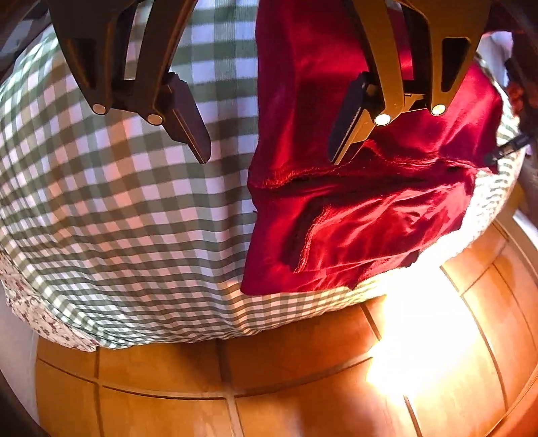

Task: Fold small clothes

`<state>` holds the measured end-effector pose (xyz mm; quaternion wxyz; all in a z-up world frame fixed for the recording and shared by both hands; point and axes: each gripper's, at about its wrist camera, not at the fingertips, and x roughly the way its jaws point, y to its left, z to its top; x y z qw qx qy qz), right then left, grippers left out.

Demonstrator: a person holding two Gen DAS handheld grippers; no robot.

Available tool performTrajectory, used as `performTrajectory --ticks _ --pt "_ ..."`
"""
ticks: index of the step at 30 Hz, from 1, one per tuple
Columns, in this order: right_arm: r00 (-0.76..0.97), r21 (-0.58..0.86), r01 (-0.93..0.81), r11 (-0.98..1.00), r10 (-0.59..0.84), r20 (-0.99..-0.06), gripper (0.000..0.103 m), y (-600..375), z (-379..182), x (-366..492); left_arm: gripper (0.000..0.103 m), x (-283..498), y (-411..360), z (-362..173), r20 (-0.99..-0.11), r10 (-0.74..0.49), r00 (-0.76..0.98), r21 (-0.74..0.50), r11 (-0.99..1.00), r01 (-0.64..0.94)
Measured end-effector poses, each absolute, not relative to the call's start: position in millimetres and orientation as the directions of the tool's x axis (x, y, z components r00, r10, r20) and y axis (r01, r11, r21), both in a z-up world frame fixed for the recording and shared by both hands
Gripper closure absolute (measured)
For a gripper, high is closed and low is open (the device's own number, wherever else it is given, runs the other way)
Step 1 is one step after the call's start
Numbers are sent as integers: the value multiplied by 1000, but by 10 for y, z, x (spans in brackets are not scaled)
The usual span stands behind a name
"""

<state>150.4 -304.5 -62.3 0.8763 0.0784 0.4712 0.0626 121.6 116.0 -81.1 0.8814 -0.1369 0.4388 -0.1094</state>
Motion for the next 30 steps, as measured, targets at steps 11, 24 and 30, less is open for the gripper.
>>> performTrajectory --ticks 11,24,30 --pt "632 210 -94 973 221 -743 98 -2978 -70 1251 96 826 1361 -255 -631 -373 680 -385 912 142" --pt "696 205 -55 977 185 -694 99 -2786 75 2608 96 2084 1532 -61 -637 -209 742 -281 959 29" --pt "651 136 4 991 100 -752 99 -2653 -287 3306 96 2802 1498 -402 -709 -116 696 -219 974 -61"
